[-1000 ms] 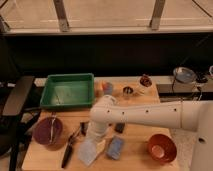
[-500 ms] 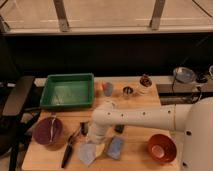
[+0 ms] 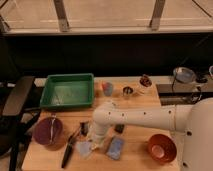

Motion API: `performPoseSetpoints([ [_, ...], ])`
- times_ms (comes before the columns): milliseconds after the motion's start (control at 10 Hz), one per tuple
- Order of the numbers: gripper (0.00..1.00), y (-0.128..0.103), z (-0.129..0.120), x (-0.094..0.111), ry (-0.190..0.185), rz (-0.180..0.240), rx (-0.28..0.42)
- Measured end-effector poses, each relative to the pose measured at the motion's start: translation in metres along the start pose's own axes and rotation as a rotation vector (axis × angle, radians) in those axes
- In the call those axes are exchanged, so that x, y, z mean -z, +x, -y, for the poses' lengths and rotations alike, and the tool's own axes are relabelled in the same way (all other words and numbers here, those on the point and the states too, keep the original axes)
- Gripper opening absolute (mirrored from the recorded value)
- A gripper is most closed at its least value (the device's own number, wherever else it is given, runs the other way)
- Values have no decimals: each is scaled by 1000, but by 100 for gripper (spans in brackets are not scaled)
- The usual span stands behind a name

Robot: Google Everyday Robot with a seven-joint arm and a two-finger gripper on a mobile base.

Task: Wipe red bowl with towel

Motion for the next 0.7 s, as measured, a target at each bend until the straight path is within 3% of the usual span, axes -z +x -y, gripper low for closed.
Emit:
performPoseSetpoints([
  [100, 2, 5, -2, 8, 16, -17, -31],
  [200, 0, 9, -2, 19, 37, -25, -59],
  [600, 0, 41, -15, 116, 135, -116, -215],
  [700, 0, 62, -27, 144, 148, -151, -272],
])
